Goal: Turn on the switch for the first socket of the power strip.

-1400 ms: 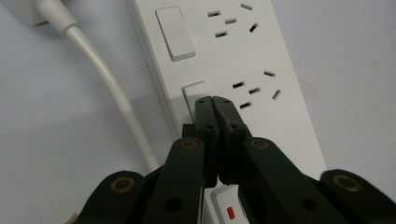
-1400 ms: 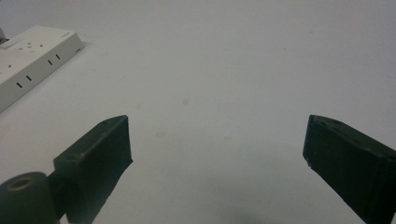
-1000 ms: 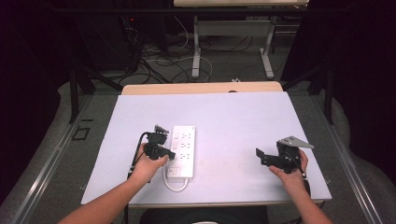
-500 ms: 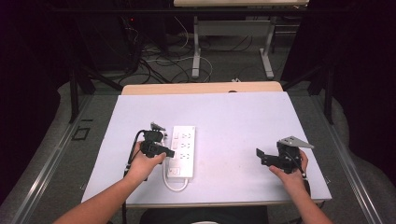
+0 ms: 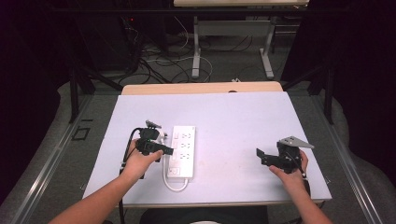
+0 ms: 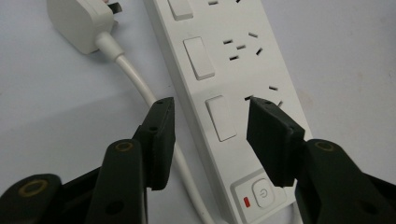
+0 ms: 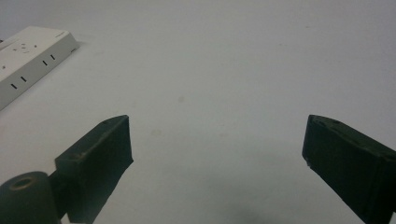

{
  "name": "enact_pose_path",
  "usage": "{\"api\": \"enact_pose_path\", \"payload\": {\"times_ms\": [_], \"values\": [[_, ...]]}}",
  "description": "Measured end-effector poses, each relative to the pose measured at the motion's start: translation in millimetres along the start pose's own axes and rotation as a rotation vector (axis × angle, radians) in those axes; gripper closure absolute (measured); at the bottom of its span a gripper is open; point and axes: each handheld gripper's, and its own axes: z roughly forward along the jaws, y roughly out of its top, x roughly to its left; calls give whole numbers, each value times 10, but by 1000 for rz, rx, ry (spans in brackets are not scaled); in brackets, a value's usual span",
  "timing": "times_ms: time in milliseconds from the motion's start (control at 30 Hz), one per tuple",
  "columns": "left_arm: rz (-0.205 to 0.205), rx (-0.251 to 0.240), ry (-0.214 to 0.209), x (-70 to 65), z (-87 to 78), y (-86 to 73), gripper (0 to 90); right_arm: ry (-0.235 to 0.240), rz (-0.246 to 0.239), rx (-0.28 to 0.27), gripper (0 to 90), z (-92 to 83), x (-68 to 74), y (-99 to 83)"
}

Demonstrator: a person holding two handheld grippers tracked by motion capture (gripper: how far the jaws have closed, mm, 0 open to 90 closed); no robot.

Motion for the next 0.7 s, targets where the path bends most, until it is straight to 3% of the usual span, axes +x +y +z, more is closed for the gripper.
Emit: {"api": "enact_pose_path", "payload": {"times_ms": [267, 533, 700], "values": [[21, -28, 17, 64, -30, -10, 430, 1, 2, 0, 75, 1, -3, -1], [80, -92, 69, 111, -70, -23, 366, 0, 4, 3, 75, 2, 2, -2], [125, -137, 72, 165, -133, -15, 346, 1, 1, 0, 75, 3, -3, -2]]}}
